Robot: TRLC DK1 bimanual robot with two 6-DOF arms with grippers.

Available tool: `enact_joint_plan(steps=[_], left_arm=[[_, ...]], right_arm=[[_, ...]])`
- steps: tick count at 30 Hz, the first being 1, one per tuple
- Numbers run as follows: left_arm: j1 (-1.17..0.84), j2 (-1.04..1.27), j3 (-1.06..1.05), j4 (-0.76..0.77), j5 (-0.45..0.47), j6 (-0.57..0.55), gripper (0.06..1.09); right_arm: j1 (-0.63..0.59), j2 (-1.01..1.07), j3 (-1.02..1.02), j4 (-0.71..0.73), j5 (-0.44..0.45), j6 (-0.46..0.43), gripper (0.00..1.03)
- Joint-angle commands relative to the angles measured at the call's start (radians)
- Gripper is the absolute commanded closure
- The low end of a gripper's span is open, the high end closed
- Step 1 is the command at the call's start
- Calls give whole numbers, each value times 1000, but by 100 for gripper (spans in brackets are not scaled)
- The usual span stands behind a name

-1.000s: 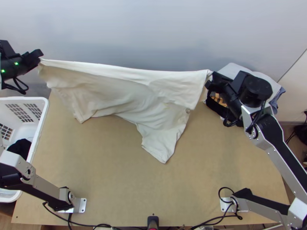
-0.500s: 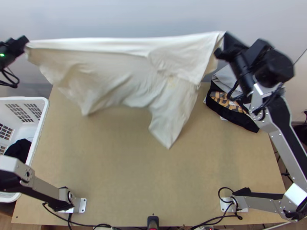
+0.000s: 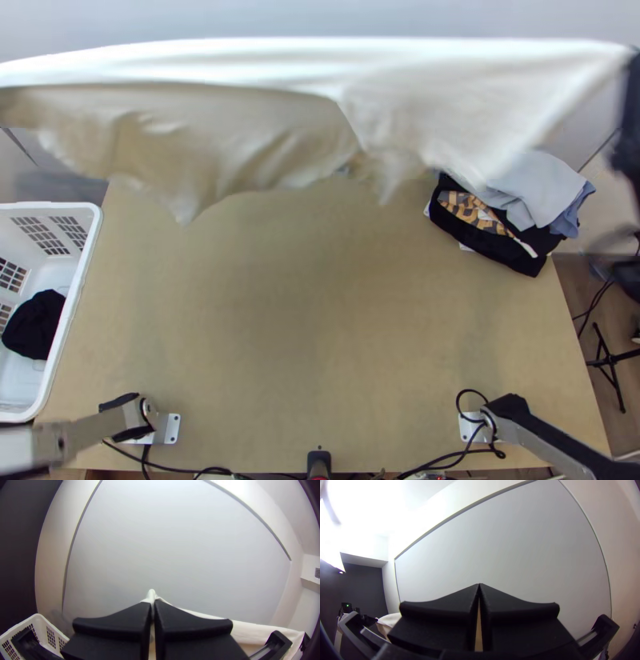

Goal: Fold the t-shirt

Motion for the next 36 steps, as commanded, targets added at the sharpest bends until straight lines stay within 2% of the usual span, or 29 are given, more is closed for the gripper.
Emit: enact_joint_plan(steps=[1, 6, 10, 12, 18, 21, 23, 27, 31, 36], left_arm=[[3, -220, -30, -80, 6, -59, 105], [-42, -297, -30, -169, 19, -103, 105], [-68, -308, -30, -238, 22, -120, 105], [-70, -317, -74, -271, 23, -120, 105], [-71, -433, -497, -267, 42, -111, 105], [-74, -508, -793, -250, 97, -92, 105], [-80, -565, -1007, -206, 123, -85, 105], [-100, -594, -1338, -17, 124, -45, 105], [-102, -459, -1455, 161, 124, -16, 105], [-109, -211, -1453, 416, 123, -5, 105]], right_arm=[[7, -249, -6, -248, -2, -15, 100], [9, -293, 8, -368, -2, -9, 100], [27, -282, 9, -404, -5, 1, 100], [33, -279, -23, -423, -3, 42, 100], [41, -322, -350, -368, -3, 137, 100], [44, -350, -582, -309, -16, 235, 100], [44, -373, -752, -253, -39, 281, 100], [45, -367, -1025, -93, -78, 315, 100], [30, -238, -1112, 68, -105, 330, 100], [-25, -40, -1102, 249, -140, 341, 100]])
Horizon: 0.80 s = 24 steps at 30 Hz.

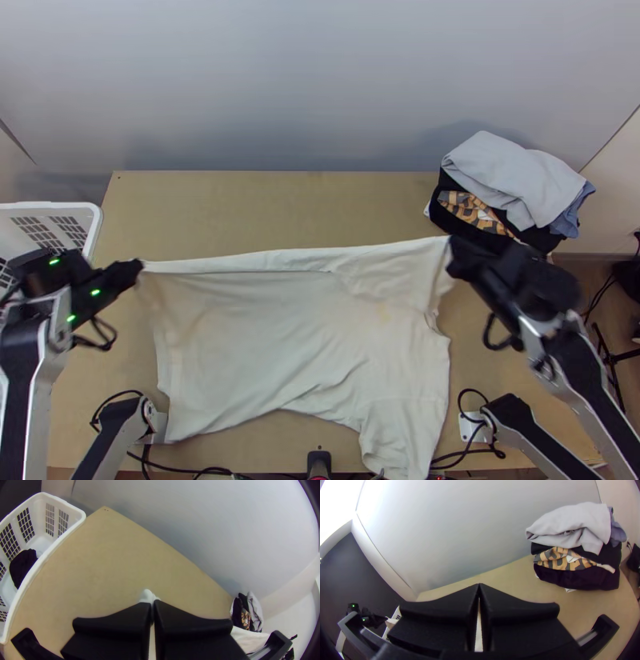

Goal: Fold the t-shirt

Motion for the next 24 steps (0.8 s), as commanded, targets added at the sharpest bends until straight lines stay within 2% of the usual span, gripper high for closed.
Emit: enact_joint_plan(steps=[1, 7, 14, 24], left_arm=[[-10, 279, -124, 318, 5, 29, 105], [-37, 603, 77, 419, -12, 34, 105], [-63, 863, 278, 436, -41, 60, 105], [-57, 1115, 469, 454, -60, 101, 105]], right_arm=[[-53, 228, -101, 252, -41, 29, 100], [-115, 506, 23, 375, -52, 34, 100], [-148, 793, 212, 376, -58, 39, 100], [-158, 1012, 371, 431, -61, 11, 100]])
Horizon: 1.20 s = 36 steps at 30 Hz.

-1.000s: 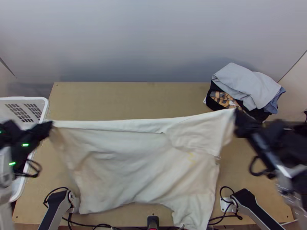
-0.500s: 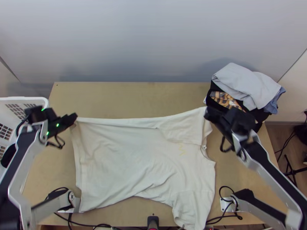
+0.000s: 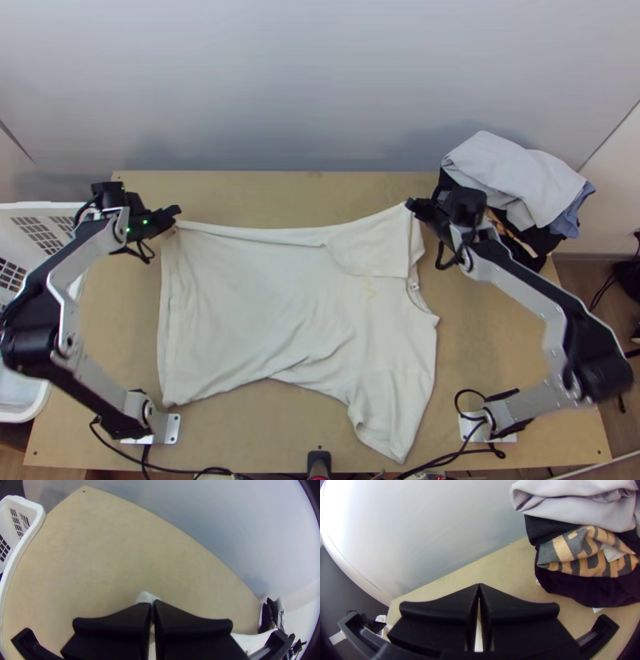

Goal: Fold the t-shirt

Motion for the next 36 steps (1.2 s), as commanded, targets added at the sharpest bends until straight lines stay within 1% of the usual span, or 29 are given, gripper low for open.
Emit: enact_joint_plan(steps=[1, 8, 11, 13, 14, 15, 16, 17, 18, 19, 21, 23, 26, 29, 32, 33, 35, 36], left_arm=[[1, 189, 152, 13, -19, 20, 105], [1, 320, 333, -8, -43, 15, 105], [-3, 372, 415, -45, -46, 14, 105], [-6, 404, 461, -62, -49, 12, 105], [-7, 415, 481, -63, -51, 12, 96], [-12, 416, 491, -66, -49, 15, 79], [-18, 416, 496, -66, -49, 23, 57], [-24, 416, 507, -69, -48, 43, 34], [-30, 416, 518, -79, -48, 55, 13], [-33, 416, 531, -89, -48, 58, 10], [-35, 395, 539, -99, -46, 51, 10], [-35, 364, 544, -100, -48, 38, 10], [-29, 297, 544, -106, -48, 26, 10], [-24, 231, 545, -183, -48, 40, 10], [-12, 166, 542, -290, -49, 75, 10], [-1, 151, 541, -318, -49, 81, 10], [31, 128, 516, -318, -51, 97, 10], [48, 126, 513, -318, -49, 104, 10]], right_arm=[[-15, 167, 128, 35, 0, -25, 100], [-36, 248, 276, 31, 2, -45, 100], [-38, 276, 322, 26, 6, -47, 100], [-36, 294, 345, 26, 8, -65, 99], [-35, 302, 355, 22, 8, -74, 85], [-30, 305, 365, 8, 8, -85, 63], [-27, 308, 374, -20, 8, -87, 46], [-24, 314, 391, -60, 8, -91, 31], [-22, 316, 399, -84, 8, -97, 23], [-22, 314, 398, -92, 8, -99, 17], [-21, 288, 384, -118, 23, -90, 11], [-21, 237, 378, -185, 23, -45, 5], [-12, 98, 335, -305, 23, 51, 5], [11, -31, 325, -584, 22, 154, 5], [41, -167, 258, -816, 22, 176, 5], [57, -212, 224, -905, 14, 186, 6], [62, -272, 172, -1094, -26, 271, 6], [68, -296, 163, -1184, -51, 272, 6]])
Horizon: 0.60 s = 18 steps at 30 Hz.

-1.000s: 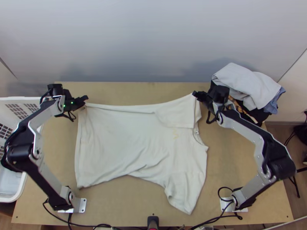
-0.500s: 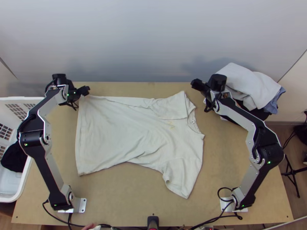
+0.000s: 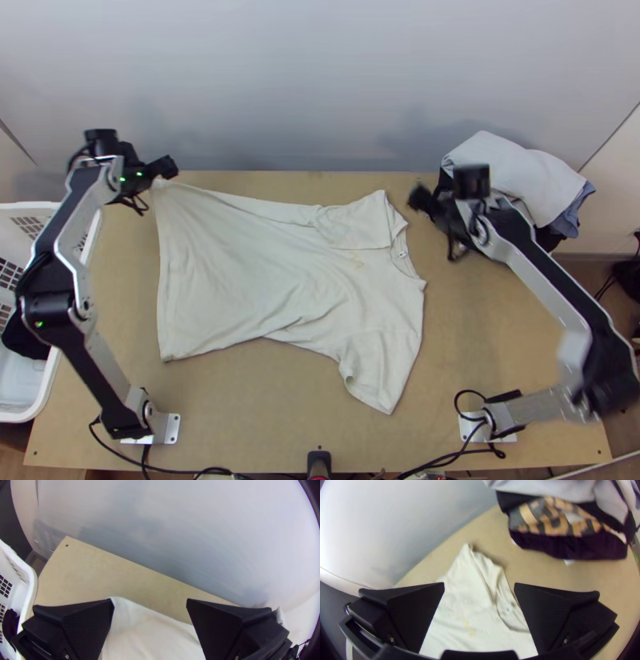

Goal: Fold the t-shirt

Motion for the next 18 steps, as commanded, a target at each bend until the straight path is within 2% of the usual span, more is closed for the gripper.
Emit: enact_joint_plan(steps=[1, 3, 5, 7, 9, 11, 13, 18], left_arm=[[76, -83, -24, -80, -5, 47, 10], [103, -69, -24, -77, -5, 67, 10], [117, -54, -29, -52, -22, 88, 10], [117, -32, -30, -29, -72, 134, 10], [103, -12, -23, -25, -167, 182, 10], [93, 3, -26, -23, -207, 220, 10], [77, 17, -26, -57, -218, 257, 10], [40, 28, -60, -112, -218, 257, 10]], right_arm=[[47, -237, -124, -556, -102, 110, 4], [47, -272, -162, -637, -147, 89, 4], [46, -315, -200, -644, -153, 86, 4], [46, -347, -214, -644, -153, 86, 4], [49, -367, -213, -644, -153, 87, 4], [49, -381, -211, -644, -153, 89, 4], [49, -388, -208, -644, -156, 93, 4], [64, -370, -210, -628, -185, 99, 4]])
